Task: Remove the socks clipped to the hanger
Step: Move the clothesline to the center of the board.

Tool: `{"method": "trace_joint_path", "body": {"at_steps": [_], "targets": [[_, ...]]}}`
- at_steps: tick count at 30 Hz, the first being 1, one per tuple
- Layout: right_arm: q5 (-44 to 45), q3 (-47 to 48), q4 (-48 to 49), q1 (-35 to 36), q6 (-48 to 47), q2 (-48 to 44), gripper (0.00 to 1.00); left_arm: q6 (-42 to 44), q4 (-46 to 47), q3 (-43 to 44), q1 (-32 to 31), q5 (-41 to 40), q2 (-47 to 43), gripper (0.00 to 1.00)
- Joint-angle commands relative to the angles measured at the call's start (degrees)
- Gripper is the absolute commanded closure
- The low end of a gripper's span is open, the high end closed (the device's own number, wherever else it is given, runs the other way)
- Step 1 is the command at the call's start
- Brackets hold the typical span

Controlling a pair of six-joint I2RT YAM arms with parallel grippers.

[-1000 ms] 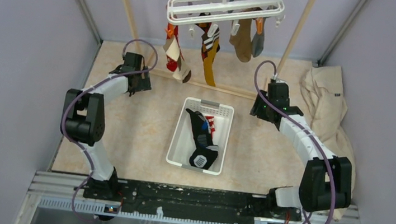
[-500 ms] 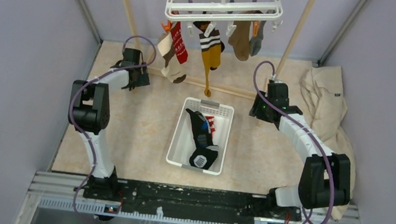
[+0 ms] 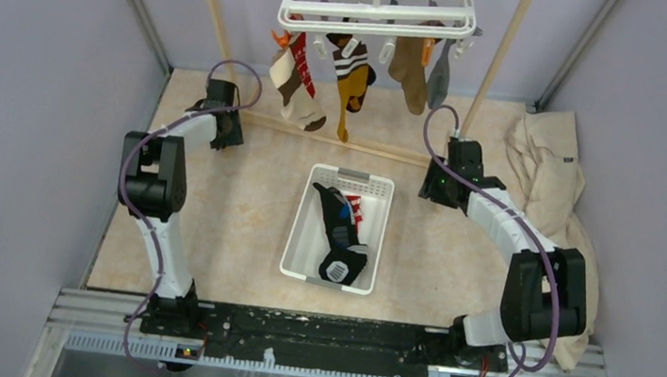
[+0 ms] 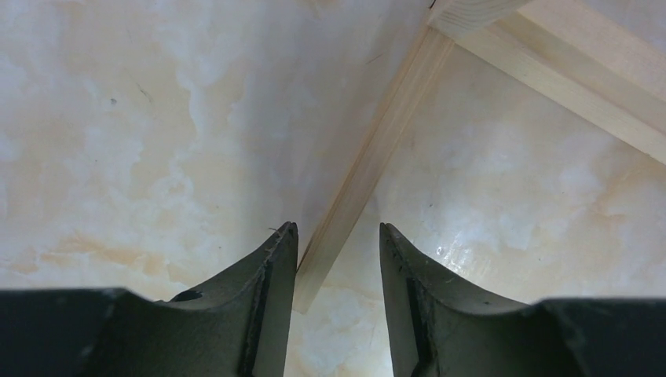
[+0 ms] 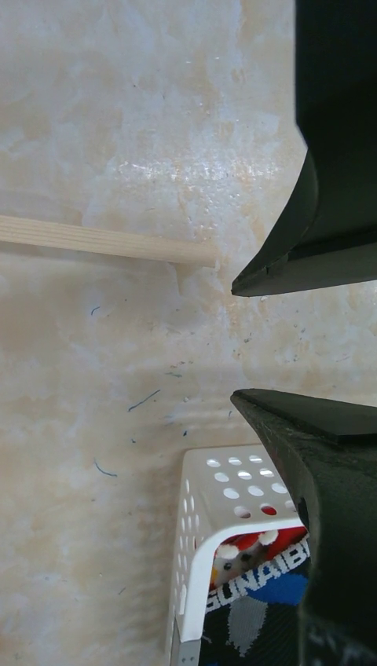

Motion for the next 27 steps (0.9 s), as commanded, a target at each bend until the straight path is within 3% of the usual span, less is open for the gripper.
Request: {"method": "trace_joint_path", "body": {"at_steps": [1, 8, 15, 27], "targets": [[-0.3, 1.8, 1.5, -0.6, -0.6, 1.5, 0.52, -1.7, -2.8, -1.3, -0.1, 2.6, -2.1, 0.52], [3.2, 2.1, 0.8, -1.4, -1.6, 3.3, 0.60, -2.5, -2.4, -6.0, -0.5, 2.6, -5.9, 0.62], [5.3, 4.1, -0.2, -2.2, -1.7, 2.6, 0.53, -3.7, -2.9, -10.1, -0.7, 1.5, -9.4, 0.63], [3.7, 5.5, -0.4, -9.0, -2.9, 5.4, 0.52, -6.0, -2.3, -18.2, -0.9, 1.7, -17.0, 0.62]]}}
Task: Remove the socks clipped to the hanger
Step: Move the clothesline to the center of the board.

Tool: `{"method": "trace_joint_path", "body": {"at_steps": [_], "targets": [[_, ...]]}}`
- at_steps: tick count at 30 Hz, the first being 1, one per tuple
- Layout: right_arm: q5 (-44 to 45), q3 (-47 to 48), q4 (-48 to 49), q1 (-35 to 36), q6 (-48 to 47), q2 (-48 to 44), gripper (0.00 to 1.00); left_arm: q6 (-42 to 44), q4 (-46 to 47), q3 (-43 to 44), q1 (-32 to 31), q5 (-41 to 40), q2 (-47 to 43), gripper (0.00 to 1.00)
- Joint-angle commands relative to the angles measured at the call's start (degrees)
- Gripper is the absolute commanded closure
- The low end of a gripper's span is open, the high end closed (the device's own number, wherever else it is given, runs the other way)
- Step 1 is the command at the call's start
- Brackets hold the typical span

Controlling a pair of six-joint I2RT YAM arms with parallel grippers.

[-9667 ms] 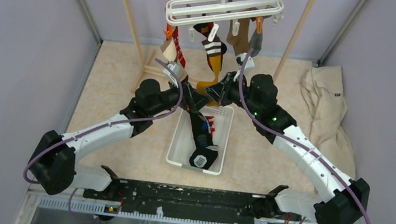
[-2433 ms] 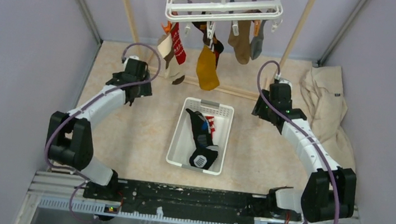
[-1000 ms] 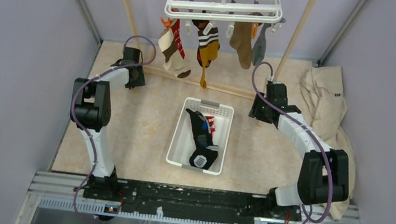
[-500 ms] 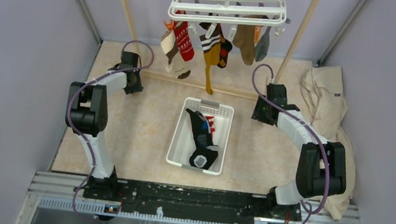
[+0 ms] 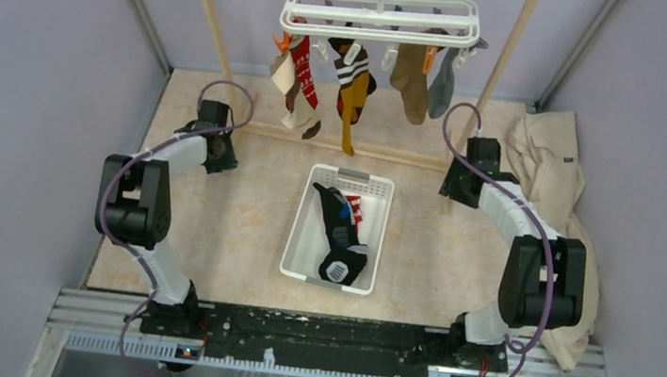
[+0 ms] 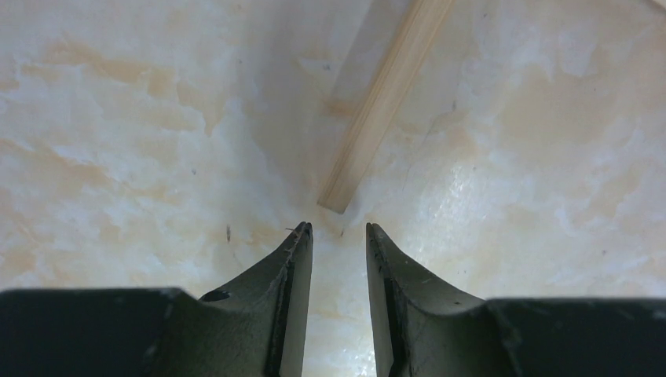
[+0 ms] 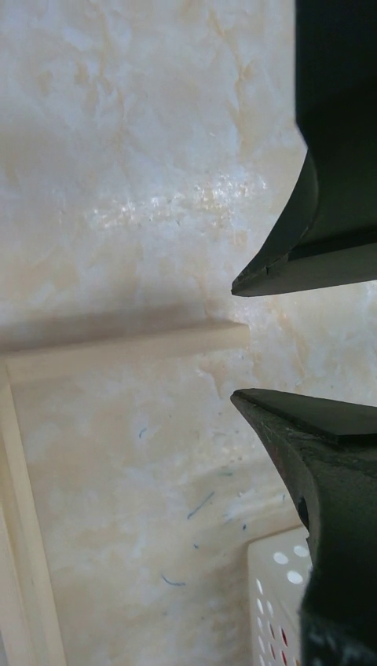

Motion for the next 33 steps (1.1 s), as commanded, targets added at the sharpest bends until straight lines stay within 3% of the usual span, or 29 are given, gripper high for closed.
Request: {"method": "trace_joint_path", "body": {"at_steps": [1, 9, 13, 18, 31, 33], "targets": [[-1.3, 3.2, 1.1, -2.8, -0.9, 1.9, 0.52, -1.7, -0.3, -2.5, -0.6, 0.6, -3.9, 0.62], [-4.6, 3.1, 2.9, -3.0, -0.8, 2.7, 0.52, -1.1, 0.6, -4.1, -0.8, -1.8, -5.7, 0.61], [-4.6, 2.7, 3.3, -3.0, -0.6, 3.0, 0.52, -0.5, -0.4, -0.4, -0.8, -3.0, -3.7, 0.47], [-3.8, 2.5, 2.9, -3.0, -0.7, 3.5, 0.52, 1.6, -0.6, 4.6, -0.8, -2.4, 0.4, 0.38], [-3.7, 3.1, 4.0, -3.0, -0.4, 7.1, 0.53, 4.8, 0.0, 11.3, 0.0, -1.6, 8.3, 0.42], [-3.6, 3.4, 4.2, -3.0, -0.5, 7.8, 0.53, 4.6, 0.2, 11.2, 0.0, -1.4, 8.6, 0.48]]}}
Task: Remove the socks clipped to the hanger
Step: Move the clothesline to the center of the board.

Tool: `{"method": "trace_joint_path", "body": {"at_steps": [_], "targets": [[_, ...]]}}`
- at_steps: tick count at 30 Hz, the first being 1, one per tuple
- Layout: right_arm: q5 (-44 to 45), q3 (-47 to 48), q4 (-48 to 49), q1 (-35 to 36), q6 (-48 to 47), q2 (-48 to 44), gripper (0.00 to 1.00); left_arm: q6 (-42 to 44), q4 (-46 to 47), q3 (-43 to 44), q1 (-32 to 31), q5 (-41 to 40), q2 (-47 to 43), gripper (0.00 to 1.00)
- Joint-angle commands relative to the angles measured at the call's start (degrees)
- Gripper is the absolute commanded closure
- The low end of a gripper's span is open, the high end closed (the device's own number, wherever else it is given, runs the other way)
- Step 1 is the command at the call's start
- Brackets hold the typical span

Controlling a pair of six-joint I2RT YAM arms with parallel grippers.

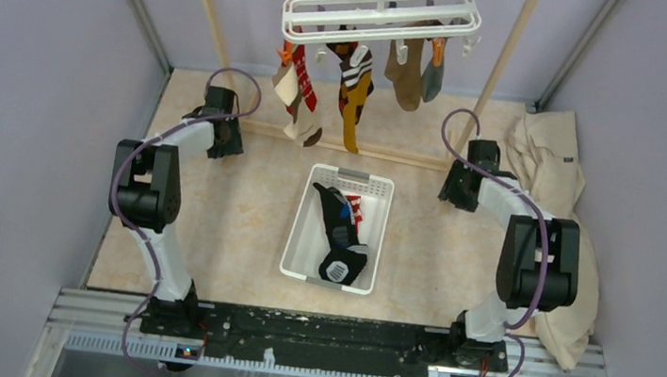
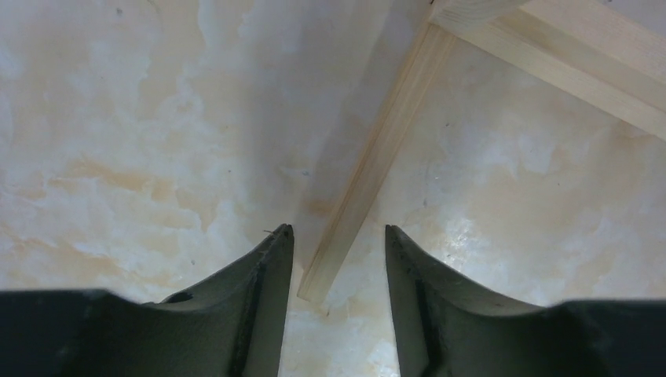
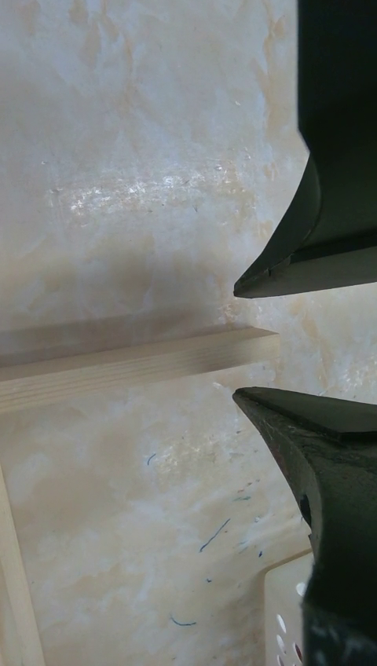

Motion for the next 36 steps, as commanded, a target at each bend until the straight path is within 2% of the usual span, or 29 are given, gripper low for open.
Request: {"method": "trace_joint_path", "body": {"at_steps": [1, 4, 5, 6, 13, 18, 36], "targets": [[0.4, 3.1, 2.6, 0.1, -0.2, 1.5, 0.54, 0.7, 0.8, 1.3, 0.4, 0.8, 1.2, 0.58], [1.0, 3.2, 2.6, 0.1, -0.4, 2.4, 0.59, 0.2, 0.4, 1.2, 0.4, 1.6, 1.7, 0.91], [1.4, 3.1, 2.7, 0.2, -0.5, 2.6, 0.61, -0.2, 0.0, 1.1, 0.4, 1.9, 1.8, 0.97], [2.1, 3.0, 2.6, 0.3, -0.5, 2.7, 0.64, -0.6, -0.2, 0.8, 0.4, 2.0, 1.8, 1.00], [5.5, 1.9, 2.4, 1.2, -0.7, 2.9, 0.77, -2.5, 0.4, -4.3, 0.3, 1.7, -1.6, 1.00], [5.5, 0.1, 2.5, 1.8, -0.2, 2.1, 0.93, -3.7, 0.1, -6.7, 0.2, 1.8, -4.1, 1.00], [6.7, -10.1, 1.9, 3.2, 2.9, -10.9, 0.96, -8.7, 1.6, -22.4, -1.0, 1.2, -18.7, 1.00]]}}
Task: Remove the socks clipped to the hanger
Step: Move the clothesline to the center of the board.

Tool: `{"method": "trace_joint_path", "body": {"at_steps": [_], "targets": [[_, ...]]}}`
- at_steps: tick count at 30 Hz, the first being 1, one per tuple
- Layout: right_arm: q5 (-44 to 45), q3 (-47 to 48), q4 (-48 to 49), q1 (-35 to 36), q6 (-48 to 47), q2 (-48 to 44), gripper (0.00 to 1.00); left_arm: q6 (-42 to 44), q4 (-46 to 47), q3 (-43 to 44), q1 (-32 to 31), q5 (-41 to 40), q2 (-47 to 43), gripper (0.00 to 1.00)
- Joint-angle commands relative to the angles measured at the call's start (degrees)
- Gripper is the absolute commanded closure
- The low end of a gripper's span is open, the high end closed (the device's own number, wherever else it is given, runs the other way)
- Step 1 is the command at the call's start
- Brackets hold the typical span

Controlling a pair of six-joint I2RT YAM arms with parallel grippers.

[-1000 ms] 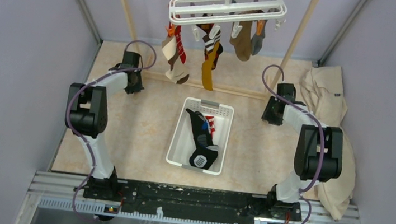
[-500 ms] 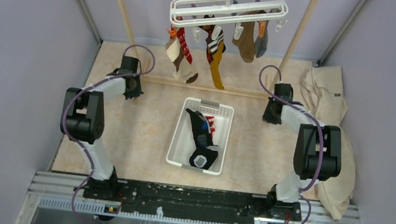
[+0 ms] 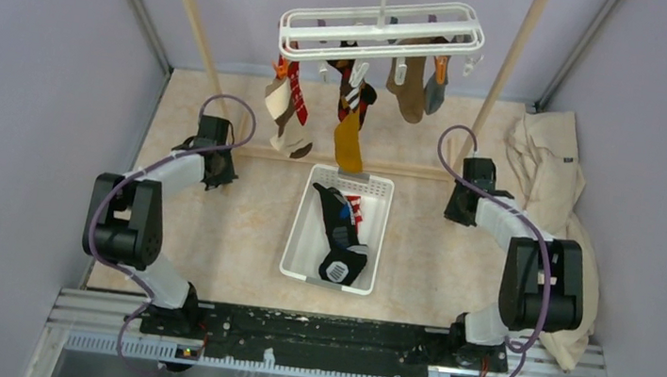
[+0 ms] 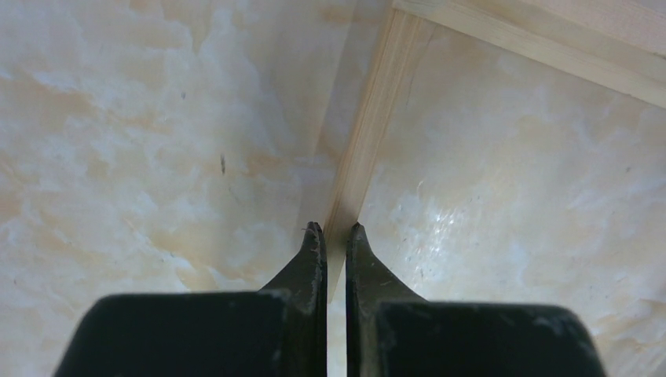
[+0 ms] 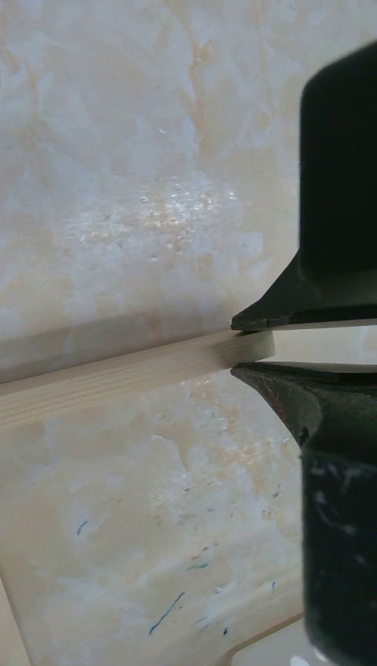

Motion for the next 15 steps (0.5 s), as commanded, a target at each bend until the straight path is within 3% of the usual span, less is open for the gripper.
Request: {"method": "trace_joint_path", "body": {"at_steps": [1, 6, 8, 10, 12, 15], "targets": [[1.5, -1.9, -0.4, 1.4, 3.1, -5.5, 0.96, -6.0, -1.3, -4.2, -0.1, -1.1, -4.5, 1.00], [1.8, -3.6, -0.9, 1.7, 3.4, -7.9, 0.96, -6.8, -1.7, -6.5, -0.2, -1.6, -8.2, 0.99], [1.8, -3.6, -1.4, 1.7, 3.4, -8.8, 0.94, -7.0, -2.2, -6.5, -0.2, -1.2, -10.0, 0.94], [1.9, -3.0, -2.3, 1.7, 3.5, -9.8, 0.85, -7.3, -2.6, -6.5, -0.3, -0.9, -11.9, 0.82], [0.5, -1.8, -3.5, 1.7, 3.5, -11.1, 0.67, -7.2, -3.0, -6.0, -0.3, -0.4, -13.3, 0.78], [-0.1, -1.0, -5.5, 2.0, 3.6, -14.8, 0.60, -7.3, -4.3, -4.8, -0.4, 0.0, -15.0, 0.58]]}}
